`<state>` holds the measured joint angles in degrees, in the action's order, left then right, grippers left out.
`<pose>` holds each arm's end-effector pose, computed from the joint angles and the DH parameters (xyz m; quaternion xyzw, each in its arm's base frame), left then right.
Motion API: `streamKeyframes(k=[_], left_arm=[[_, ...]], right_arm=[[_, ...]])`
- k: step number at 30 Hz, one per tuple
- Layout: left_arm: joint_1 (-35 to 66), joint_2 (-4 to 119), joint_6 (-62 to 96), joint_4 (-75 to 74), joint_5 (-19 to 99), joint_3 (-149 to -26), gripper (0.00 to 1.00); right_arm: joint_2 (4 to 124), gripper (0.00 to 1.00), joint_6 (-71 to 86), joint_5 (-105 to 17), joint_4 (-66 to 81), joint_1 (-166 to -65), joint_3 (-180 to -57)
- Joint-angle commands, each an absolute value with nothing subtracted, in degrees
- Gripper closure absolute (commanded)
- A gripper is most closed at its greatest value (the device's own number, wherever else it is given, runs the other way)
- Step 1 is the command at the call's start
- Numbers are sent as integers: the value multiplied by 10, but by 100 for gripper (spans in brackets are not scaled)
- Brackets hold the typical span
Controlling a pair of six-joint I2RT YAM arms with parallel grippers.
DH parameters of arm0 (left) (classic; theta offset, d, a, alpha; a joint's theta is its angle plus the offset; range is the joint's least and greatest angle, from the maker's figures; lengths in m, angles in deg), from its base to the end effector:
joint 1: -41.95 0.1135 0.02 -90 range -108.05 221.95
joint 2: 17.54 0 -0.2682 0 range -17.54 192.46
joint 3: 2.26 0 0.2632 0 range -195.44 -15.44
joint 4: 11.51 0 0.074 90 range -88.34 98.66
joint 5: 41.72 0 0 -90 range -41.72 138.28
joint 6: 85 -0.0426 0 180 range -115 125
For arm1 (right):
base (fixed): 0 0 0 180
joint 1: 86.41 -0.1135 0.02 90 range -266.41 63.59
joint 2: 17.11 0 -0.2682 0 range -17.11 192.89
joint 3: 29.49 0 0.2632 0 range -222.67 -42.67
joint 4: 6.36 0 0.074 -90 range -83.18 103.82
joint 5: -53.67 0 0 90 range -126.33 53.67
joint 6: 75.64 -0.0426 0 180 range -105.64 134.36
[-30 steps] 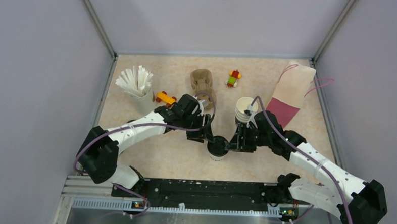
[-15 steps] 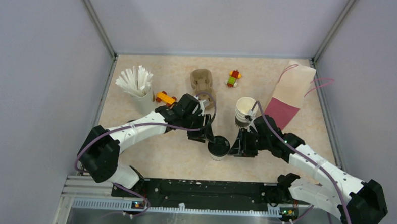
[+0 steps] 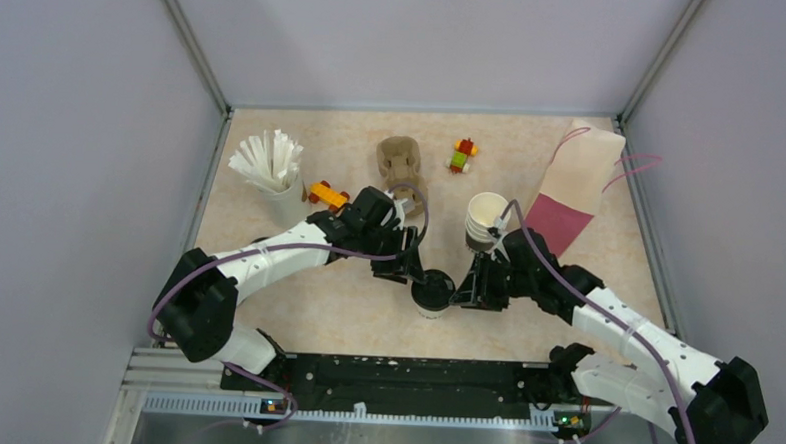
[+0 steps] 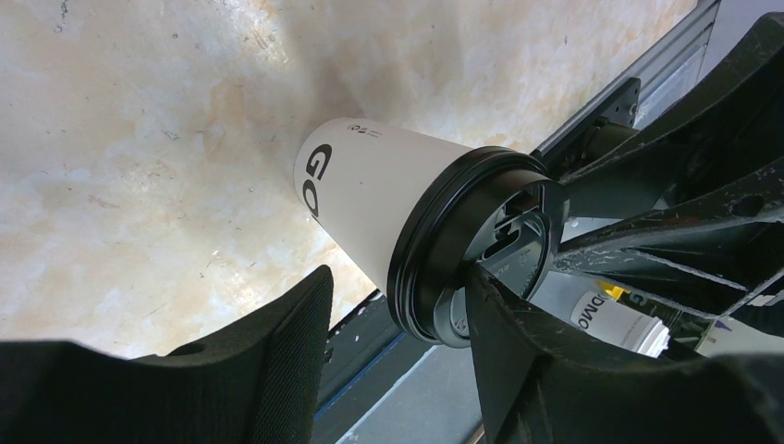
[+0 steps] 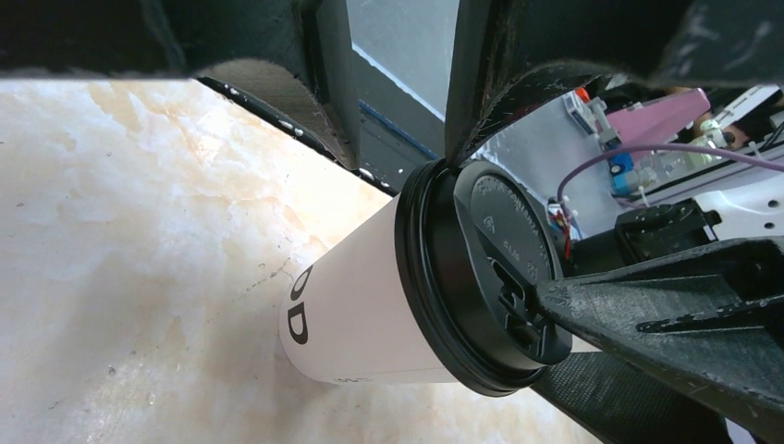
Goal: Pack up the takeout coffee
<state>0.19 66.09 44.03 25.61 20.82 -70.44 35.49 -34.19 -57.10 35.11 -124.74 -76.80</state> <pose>0.2196 -0.2224 0.2211 0.0981 0.9180 -0.3732 0.0917 0.1453 0.1341 0.2194 0.0153 0.9167 0.3709 0.1479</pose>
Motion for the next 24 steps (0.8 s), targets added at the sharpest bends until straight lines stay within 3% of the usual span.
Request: streamKeyframes(k=[1,24], left_arm=[[1,646,431,250,219,-693,40],[1,675,428,264,228,-684,42]], right_arm=[[368,62,-349,-549,341,-1243,-769],[321,65,-405,-441,382,-1242,-600]])
